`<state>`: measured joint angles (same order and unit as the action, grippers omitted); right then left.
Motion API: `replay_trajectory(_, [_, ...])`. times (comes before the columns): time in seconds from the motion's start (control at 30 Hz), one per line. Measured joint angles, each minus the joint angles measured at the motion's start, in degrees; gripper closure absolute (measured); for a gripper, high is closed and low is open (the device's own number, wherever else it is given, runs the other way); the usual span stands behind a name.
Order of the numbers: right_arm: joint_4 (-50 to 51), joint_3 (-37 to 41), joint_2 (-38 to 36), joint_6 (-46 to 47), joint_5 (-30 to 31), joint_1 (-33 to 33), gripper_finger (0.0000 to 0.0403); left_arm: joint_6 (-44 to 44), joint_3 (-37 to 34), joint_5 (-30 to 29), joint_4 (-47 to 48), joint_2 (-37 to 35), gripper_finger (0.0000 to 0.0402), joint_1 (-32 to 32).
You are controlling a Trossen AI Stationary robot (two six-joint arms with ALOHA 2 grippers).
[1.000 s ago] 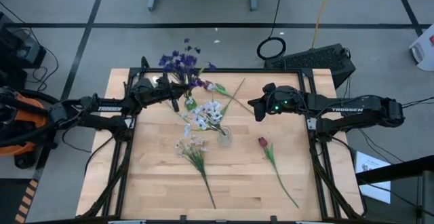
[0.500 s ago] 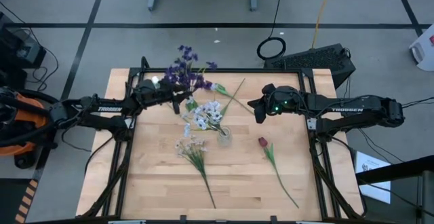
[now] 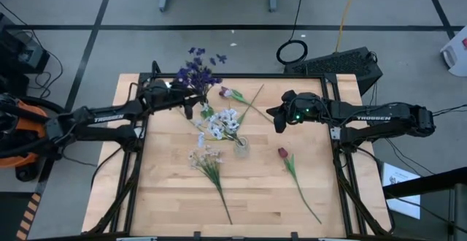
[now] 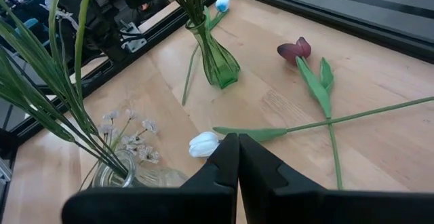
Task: Sort flowers into vase by color
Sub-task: Put the violet flowers into the green vase
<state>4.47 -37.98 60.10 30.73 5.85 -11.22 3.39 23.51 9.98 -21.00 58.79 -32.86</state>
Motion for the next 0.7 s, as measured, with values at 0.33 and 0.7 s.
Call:
replay_trajectory(0.33, [-1.7, 0.0, 0.0, -0.4, 0.0, -0.5, 0.0403, -0.8, 2.3, -0.1, 12.6, -7.3, 0.0249, 0.0])
replay_trajectory(0.7, [-5.4, 0.0, 0.0, -1.6, 0.0, -0.5, 0.0403, -0.3, 2.4, -5.0, 22.8, -16.2, 0.0249, 0.0])
